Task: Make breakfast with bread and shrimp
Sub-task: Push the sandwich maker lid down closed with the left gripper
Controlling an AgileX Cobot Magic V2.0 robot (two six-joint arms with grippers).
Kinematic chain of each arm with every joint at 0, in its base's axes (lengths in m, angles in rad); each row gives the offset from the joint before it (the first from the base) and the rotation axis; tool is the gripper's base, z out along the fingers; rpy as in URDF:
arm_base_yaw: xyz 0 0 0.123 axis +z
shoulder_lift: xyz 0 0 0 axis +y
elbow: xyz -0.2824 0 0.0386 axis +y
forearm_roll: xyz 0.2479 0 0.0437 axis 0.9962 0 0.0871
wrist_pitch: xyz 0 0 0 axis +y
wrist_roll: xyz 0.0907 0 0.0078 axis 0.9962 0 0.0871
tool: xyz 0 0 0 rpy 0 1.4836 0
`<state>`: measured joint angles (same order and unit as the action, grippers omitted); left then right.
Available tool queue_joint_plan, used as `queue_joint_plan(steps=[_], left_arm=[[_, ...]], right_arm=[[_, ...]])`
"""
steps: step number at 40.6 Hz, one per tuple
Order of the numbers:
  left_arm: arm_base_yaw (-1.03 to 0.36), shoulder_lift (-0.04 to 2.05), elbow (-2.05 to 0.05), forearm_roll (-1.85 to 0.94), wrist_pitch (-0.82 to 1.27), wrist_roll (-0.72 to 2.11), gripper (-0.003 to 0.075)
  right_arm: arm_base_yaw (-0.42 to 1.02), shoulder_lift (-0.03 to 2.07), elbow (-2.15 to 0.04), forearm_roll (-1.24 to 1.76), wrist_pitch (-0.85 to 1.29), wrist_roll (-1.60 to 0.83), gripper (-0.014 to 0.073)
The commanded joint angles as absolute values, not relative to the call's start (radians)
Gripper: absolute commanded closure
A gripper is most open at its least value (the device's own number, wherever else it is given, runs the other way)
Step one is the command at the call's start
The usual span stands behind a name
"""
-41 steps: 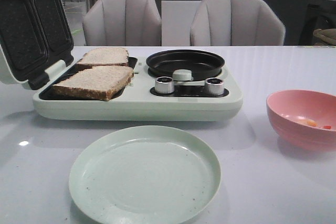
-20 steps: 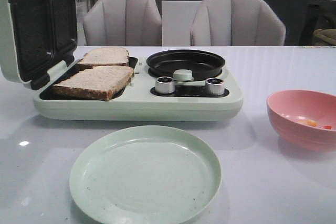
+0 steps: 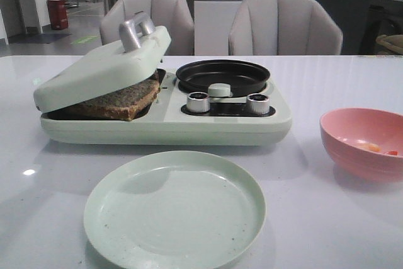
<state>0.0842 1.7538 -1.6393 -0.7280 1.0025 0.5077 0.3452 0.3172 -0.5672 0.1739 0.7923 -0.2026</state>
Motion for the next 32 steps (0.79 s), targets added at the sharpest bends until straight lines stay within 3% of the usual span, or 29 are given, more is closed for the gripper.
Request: queue_joint_plan(steps=[1, 13, 32], left_arm=[[0.068, 1.652, -1.658, -0.775, 0.990, 0.515, 0.0619], [-0.015, 1.432, -1.481, -0.773, 0.958, 0.570, 0.0619], [-0.309, 0.986, -1.002, -0.757, 0.795, 0.619, 0.0619]], right_arm=[[0.337, 0.326, -0.594, 0.174, 0.708, -0.204, 0.0154], [0.337, 0.326, -0.594, 0.174, 0.708, -0.204, 0.0154], [0.337, 0.326, -0.594, 0.174, 0.707, -0.204, 0.0154]])
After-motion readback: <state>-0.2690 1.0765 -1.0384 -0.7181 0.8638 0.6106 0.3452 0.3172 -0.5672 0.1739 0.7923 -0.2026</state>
